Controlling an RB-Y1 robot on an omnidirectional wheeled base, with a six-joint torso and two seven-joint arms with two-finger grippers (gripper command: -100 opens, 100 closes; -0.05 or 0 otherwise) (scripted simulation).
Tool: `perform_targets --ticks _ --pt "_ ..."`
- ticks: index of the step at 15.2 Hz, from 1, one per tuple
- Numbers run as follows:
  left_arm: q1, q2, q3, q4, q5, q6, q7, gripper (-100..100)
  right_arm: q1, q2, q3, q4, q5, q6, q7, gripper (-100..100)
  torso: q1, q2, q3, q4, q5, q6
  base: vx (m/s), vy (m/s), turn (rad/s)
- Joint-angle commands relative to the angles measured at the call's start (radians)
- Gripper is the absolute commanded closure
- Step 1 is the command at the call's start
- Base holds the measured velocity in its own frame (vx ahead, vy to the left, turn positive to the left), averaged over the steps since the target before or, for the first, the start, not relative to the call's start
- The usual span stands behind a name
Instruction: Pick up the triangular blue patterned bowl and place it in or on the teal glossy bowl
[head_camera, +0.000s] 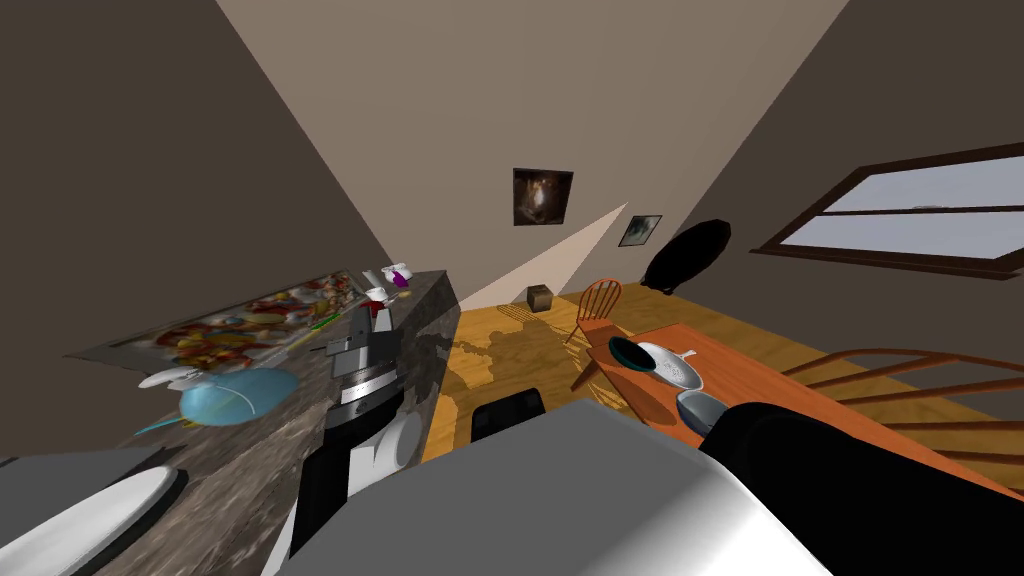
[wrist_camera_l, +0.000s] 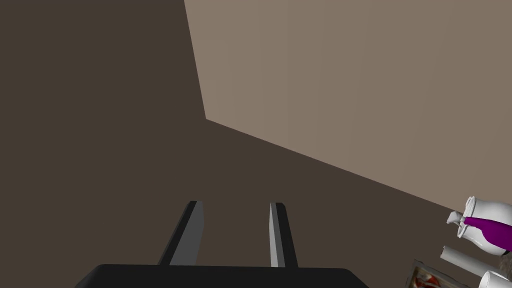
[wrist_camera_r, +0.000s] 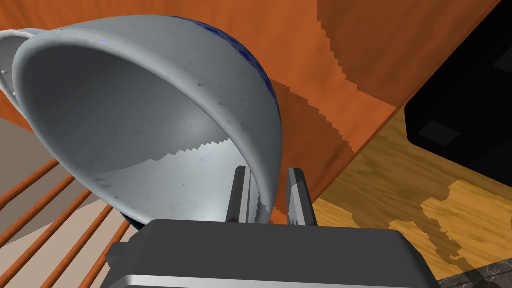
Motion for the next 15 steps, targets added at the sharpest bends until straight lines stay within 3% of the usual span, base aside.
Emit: perform_targets --ticks 1,15 --pt "0.000 0.000 0.000 0.000 0.000 0.000 0.000 0 0.023 -0.032 -0.019 -0.022 -0.008 -0.011 -0.011 100 0.000 0.000 0.000 0.000 0.000 0.000 0.070 0.004 -0.031" --pt "0.000 0.000 0.000 0.000 0.000 0.000 0.000 0 0.115 -0.249 -0.132 -0.078 -0.058 -0.125 -0.085 100 0.007 -0.001 -0.001 -0.001 0.006 -0.002 0.068 0.011 -0.039"
